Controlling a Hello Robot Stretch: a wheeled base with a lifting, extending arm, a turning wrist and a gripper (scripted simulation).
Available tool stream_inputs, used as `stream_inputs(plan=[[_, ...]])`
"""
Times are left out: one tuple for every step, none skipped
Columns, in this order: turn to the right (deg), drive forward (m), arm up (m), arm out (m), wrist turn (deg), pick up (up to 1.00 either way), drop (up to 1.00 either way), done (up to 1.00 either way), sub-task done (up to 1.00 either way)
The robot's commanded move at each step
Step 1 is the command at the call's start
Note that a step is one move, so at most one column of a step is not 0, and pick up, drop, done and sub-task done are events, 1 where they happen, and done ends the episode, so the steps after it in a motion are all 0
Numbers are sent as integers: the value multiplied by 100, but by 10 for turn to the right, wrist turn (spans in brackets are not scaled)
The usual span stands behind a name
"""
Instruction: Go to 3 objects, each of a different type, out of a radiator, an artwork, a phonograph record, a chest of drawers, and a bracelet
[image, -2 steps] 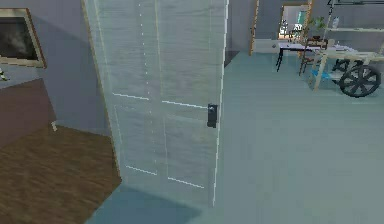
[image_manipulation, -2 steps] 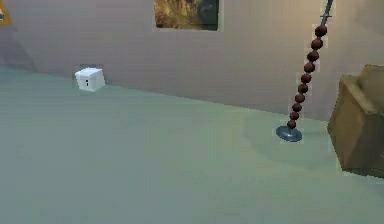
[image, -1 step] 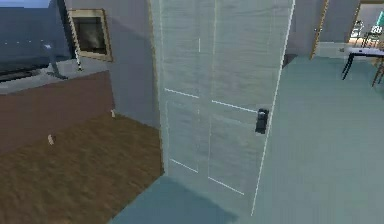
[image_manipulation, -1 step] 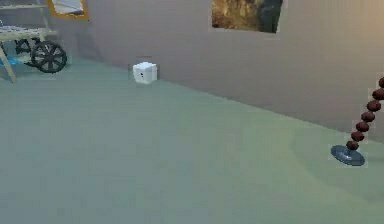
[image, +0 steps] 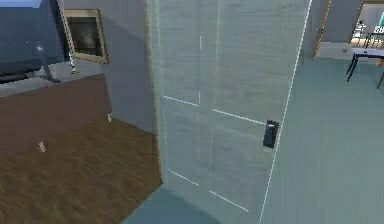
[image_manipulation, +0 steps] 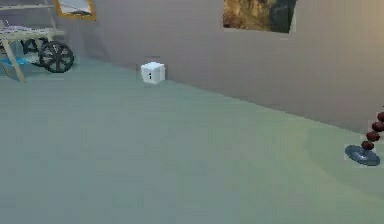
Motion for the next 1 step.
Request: stream_inputs(plan=[[-450,0,0,0,0,0,0,0,0]])
